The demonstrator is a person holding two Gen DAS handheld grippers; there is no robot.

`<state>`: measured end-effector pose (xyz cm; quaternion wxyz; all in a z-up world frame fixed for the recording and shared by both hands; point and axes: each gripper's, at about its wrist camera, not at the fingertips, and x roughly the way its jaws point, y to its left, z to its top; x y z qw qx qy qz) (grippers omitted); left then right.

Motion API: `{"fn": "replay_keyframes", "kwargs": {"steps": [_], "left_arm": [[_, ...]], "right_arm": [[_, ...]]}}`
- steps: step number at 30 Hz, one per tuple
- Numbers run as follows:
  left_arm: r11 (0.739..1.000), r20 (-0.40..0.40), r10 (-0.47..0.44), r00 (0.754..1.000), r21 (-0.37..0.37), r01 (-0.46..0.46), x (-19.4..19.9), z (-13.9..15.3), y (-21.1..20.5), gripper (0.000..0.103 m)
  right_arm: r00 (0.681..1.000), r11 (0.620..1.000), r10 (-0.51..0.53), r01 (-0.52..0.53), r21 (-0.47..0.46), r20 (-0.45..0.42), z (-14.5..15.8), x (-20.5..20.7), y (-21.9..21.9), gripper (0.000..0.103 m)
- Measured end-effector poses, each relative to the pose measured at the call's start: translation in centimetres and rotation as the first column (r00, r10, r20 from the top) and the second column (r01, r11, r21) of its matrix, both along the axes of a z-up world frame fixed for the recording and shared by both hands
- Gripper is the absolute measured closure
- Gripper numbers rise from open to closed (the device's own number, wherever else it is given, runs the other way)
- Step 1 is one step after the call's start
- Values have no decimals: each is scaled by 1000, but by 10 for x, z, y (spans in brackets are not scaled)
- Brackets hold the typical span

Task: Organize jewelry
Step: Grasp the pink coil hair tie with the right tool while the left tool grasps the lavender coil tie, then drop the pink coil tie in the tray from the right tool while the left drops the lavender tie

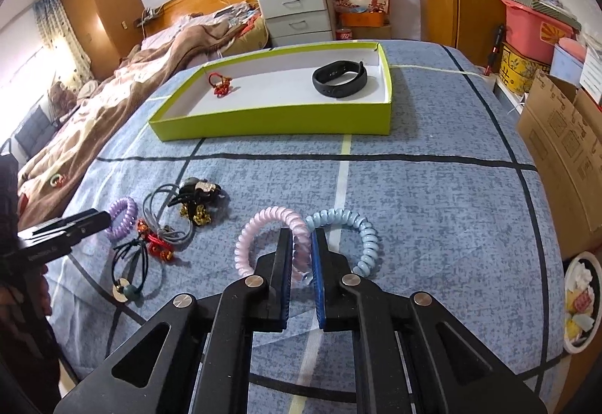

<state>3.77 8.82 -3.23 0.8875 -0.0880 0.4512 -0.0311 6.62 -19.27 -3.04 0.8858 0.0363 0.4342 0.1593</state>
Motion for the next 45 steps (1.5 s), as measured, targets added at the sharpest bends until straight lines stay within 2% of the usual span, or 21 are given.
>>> {"fn": "replay_keyframes", "kwargs": {"steps": [3,8,10,11,18,35,45], "left_arm": [[1000,1,-3,1000,24,3,3,0,-2,47],[992,-2,-23,1000,125,23,8,-1,-12,56],[987,-1,-30,1000,161,30,8,-1,-16,68],[984,2,-36,999,174,35,8,-1,-17,70],[984,7,-65,998,166,63,8,0,-19,90],[998,38,-50,998,46,48,5,8,-7,92],[998,73,-50,996,28,49,6,23,-7,92]], "right_arm": [[1000,1000,-7,7,12,6,2,-2,-1,93],[1000,999,-18,17,32,12,4,-2,-5,93],[1000,999,-25,24,38,14,6,-1,-7,93],[1000,999,-25,25,40,14,6,-1,-7,93],[1000,999,-25,24,46,11,5,-1,-7,93],[999,998,-37,36,57,21,10,-2,-12,93],[998,996,-50,47,71,39,19,-2,-14,93]]}}
